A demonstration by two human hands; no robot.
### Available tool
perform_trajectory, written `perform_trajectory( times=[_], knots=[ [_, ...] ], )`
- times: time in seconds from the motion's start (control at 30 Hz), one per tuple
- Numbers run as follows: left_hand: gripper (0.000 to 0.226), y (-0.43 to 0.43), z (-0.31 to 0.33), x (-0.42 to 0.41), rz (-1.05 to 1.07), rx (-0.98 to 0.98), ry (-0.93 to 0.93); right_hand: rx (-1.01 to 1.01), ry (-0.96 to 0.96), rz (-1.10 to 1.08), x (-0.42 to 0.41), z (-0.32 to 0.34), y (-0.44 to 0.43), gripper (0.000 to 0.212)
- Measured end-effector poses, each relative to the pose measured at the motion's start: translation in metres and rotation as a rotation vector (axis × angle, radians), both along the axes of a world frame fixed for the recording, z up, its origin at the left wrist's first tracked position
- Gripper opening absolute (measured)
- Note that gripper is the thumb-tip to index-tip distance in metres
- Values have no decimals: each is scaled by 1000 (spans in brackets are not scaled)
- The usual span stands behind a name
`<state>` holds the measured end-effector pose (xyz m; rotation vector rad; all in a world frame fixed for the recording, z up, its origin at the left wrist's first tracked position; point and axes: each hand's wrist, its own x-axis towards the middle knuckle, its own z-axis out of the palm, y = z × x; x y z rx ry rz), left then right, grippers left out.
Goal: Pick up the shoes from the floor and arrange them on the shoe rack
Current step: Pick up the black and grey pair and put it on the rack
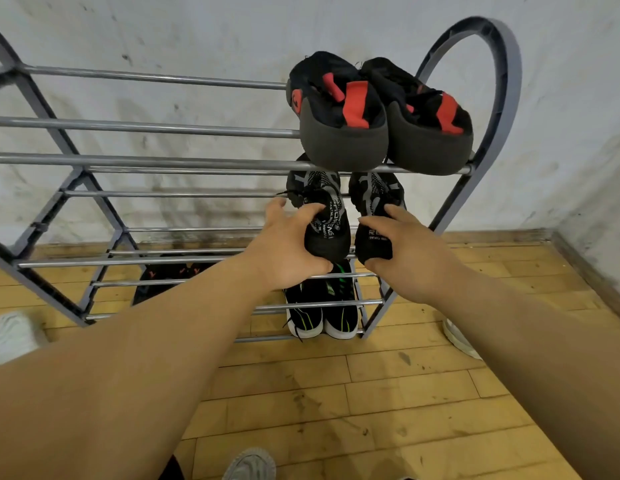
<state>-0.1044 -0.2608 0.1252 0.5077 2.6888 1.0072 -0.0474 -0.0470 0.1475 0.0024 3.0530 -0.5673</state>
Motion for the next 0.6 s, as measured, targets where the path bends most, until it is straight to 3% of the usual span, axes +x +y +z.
perform_trajectory(
  times=[0.37,0.6],
  knots=[
    [93,-10,2,1,-8,40,-4,-132,111,71,3,-8,1,55],
    [93,-7,-4,2,-14,38,43,-60,151,50,-10,-15,2,58]
  ],
)
